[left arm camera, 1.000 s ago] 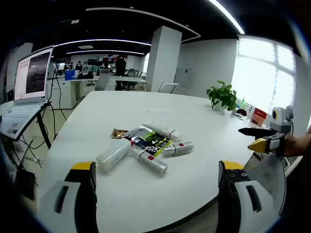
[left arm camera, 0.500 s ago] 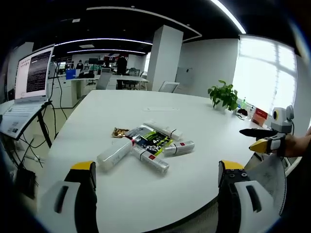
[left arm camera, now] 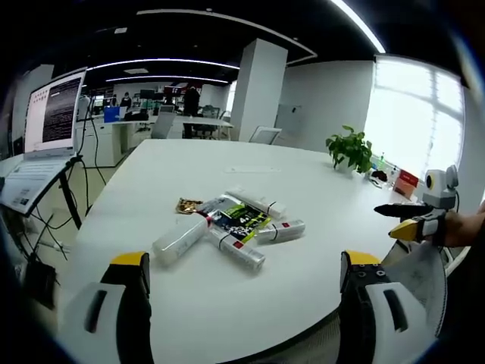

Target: Arrange the skincare products in the storage area until every visible bottle or jar stands upright without overlapping.

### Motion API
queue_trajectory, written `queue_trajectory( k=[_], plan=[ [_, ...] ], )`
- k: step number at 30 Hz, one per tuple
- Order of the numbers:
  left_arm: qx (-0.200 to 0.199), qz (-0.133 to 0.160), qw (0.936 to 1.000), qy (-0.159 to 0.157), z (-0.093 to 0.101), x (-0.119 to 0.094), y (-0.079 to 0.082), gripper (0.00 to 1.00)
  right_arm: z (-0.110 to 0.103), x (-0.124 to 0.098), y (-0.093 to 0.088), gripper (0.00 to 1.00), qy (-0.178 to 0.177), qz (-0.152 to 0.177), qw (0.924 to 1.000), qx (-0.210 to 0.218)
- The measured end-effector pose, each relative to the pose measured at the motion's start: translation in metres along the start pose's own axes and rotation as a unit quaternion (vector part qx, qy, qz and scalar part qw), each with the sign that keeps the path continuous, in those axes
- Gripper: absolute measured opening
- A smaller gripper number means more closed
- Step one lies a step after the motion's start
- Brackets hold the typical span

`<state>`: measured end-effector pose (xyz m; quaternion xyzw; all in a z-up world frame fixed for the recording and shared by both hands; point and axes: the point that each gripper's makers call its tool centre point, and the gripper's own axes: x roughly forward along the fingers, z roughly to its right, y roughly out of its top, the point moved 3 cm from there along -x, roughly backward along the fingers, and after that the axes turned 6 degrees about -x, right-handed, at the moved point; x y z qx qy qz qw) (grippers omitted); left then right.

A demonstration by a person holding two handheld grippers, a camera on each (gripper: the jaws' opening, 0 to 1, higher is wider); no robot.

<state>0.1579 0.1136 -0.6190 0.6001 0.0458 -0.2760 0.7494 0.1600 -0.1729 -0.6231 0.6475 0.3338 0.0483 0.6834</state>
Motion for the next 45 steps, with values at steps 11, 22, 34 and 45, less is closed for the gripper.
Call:
queue_trajectory(
  k=[11, 22, 34, 45],
  plan=[
    [0.001, 0.000, 1.0000, 0.000, 0.000, 0.000, 0.000, 0.97, 0.001, -0.001, 0.000, 0.97, -0.003, -0.001, 1.0000, 0.001],
    [0.001, 0.000, 1.0000, -0.001, -0.002, 0.001, -0.001, 0.97, 0.002, -0.001, -0.001, 0.97, -0.010, -0.002, 1.0000, -0.001],
    [0.005, -0.014, 0.9999, -0.005, 0.001, 0.004, -0.002, 0.96, 0.005, -0.002, 0.001, 0.97, -0.015, 0.006, 0.9998, 0.008],
    [0.007, -0.047, 0.9987, -0.017, -0.011, 0.015, -0.005, 0.97, 0.007, -0.002, 0.001, 0.97, -0.016, 0.006, 0.9998, 0.012]
  ],
)
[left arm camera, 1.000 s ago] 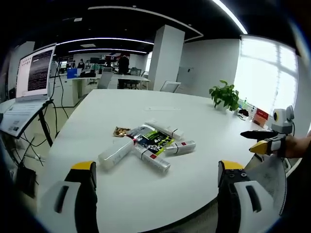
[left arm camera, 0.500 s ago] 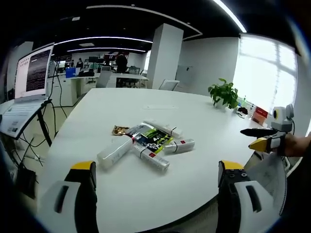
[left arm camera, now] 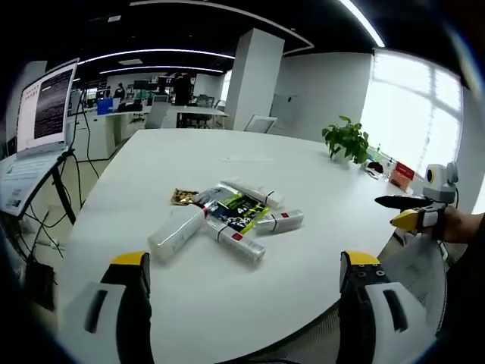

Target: Arrange the skincare products in the storage area until every visible bottle or jar stands upright without overlapping.

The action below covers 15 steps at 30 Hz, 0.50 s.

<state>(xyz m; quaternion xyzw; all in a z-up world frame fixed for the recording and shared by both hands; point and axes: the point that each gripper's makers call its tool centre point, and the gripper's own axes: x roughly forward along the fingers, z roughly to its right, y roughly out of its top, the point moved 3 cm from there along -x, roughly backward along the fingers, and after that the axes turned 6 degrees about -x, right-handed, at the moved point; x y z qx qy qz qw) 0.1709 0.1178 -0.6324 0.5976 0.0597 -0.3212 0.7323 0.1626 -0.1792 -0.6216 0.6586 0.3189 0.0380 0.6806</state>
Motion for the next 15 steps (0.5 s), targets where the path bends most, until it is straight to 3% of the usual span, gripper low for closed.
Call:
queue_trajectory(
  k=[9, 15],
  plan=[
    [0.030, -0.032, 0.9990, -0.004, -0.020, 0.016, 0.008, 0.95, 0.002, 0.002, -0.001, 0.96, -0.003, -0.007, 1.0000, 0.001],
    [0.026, -0.055, 0.9978, -0.024, -0.027, 0.033, 0.017, 0.93, 0.003, 0.003, -0.001, 0.94, -0.007, -0.005, 0.9999, -0.006]
  ],
)
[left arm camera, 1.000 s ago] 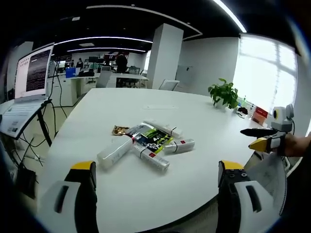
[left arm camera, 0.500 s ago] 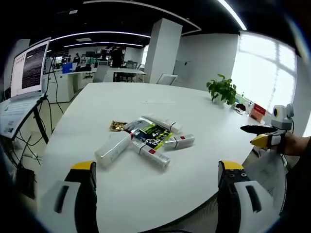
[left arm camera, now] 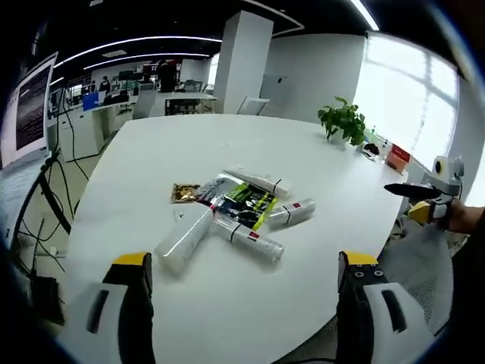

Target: Arrange the skincare products in the storage area until every visible bottle or jar stands upright without overlapping.

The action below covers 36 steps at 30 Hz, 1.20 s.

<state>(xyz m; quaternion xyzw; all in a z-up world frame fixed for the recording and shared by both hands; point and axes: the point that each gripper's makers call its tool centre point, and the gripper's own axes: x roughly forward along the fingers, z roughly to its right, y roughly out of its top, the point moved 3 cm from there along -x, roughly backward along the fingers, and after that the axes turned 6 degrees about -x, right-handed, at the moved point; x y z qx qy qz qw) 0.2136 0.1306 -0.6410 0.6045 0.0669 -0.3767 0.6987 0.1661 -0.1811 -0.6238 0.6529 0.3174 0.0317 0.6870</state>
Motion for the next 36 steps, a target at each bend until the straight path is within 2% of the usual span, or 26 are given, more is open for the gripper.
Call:
queue_trajectory(
  k=[6, 8, 11, 13, 16, 24, 27, 32, 36],
  plan=[
    [0.031, -0.032, 0.9990, -0.010, -0.016, 0.015, 0.006, 0.91, 0.002, 0.001, -0.002, 0.94, -0.006, -0.007, 1.0000, 0.002],
    [0.043, -0.048, 0.9977, -0.017, -0.027, 0.022, 0.008, 0.91, 0.002, 0.001, -0.003, 0.94, -0.006, -0.009, 0.9999, 0.001],
    [0.064, -0.088, 0.9936, -0.030, -0.032, 0.032, 0.004, 0.90, 0.002, 0.001, 0.000, 0.93, -0.009, -0.002, 0.9999, -0.005],
    [0.074, -0.096, 0.9921, -0.031, -0.036, 0.039, 0.005, 0.90, 0.002, 0.001, 0.000, 0.92, -0.011, -0.003, 0.9999, -0.007],
    [0.096, -0.129, 0.9862, -0.040, -0.040, 0.051, 0.008, 0.87, 0.003, 0.001, -0.002, 0.92, -0.015, -0.006, 0.9999, -0.005],
    [0.125, -0.165, 0.9771, -0.048, -0.050, 0.075, 0.013, 0.79, 0.005, 0.002, -0.004, 0.92, -0.021, -0.014, 0.9997, -0.005],
    [0.143, -0.190, 0.9700, -0.050, -0.057, 0.086, 0.012, 0.74, 0.006, 0.002, -0.004, 0.92, -0.023, -0.014, 0.9996, -0.004],
    [0.162, -0.211, 0.9623, -0.055, -0.060, 0.098, 0.010, 0.66, 0.006, 0.003, -0.005, 0.92, -0.024, -0.018, 0.9996, -0.004],
    [0.170, -0.240, 0.9540, -0.057, -0.061, 0.109, 0.006, 0.61, 0.006, 0.003, -0.006, 0.92, -0.024, -0.021, 0.9995, -0.005]
  ],
)
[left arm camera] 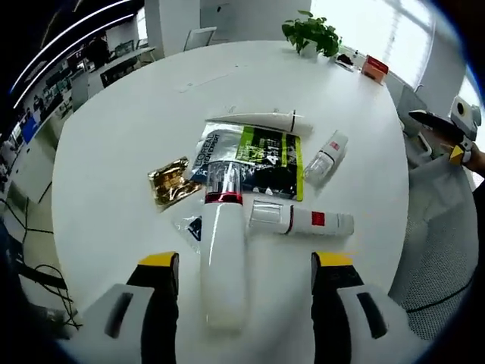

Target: Arrange the skincare products in the storage area until every visible bottle or jar stands upright without overlapping.

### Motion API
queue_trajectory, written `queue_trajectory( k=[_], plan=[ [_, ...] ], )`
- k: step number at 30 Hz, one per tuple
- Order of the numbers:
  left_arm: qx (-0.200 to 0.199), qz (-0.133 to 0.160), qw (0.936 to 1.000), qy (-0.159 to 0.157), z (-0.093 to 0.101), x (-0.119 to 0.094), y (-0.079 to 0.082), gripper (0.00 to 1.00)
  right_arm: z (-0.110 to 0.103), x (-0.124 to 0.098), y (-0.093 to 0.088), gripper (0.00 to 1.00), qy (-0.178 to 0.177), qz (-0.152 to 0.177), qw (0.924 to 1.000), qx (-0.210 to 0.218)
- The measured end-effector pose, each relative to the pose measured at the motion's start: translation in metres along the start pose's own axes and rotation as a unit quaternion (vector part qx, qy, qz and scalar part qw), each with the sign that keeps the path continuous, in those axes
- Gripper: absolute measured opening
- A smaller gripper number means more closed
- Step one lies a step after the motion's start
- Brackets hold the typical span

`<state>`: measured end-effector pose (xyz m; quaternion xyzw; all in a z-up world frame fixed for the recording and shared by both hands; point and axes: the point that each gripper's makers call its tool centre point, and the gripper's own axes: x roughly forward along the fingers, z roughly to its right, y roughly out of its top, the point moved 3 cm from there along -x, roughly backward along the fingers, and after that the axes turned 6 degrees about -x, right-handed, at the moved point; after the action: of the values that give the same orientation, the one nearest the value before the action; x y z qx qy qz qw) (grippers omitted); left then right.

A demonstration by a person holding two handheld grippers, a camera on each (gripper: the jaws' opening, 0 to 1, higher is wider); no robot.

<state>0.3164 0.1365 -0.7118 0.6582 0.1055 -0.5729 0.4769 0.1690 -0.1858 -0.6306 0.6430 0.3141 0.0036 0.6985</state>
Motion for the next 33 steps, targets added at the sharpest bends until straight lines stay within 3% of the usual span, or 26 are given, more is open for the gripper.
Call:
queue_trajectory(
  k=[11, 18, 33],
  plan=[
    [0.033, -0.056, 0.9979, 0.001, -0.005, 0.020, 0.002, 0.47, -0.001, 0.002, -0.003, 0.92, 0.004, -0.010, 0.9999, -0.001],
    [0.036, -0.074, 0.9966, 0.003, -0.017, 0.029, 0.004, 0.42, -0.003, 0.002, -0.004, 0.92, 0.006, -0.015, 0.9999, -0.002],
    [0.038, -0.098, 0.9944, 0.016, -0.024, 0.037, 0.003, 0.35, -0.003, 0.003, -0.005, 0.91, 0.004, -0.020, 0.9998, -0.005]
  ],
)
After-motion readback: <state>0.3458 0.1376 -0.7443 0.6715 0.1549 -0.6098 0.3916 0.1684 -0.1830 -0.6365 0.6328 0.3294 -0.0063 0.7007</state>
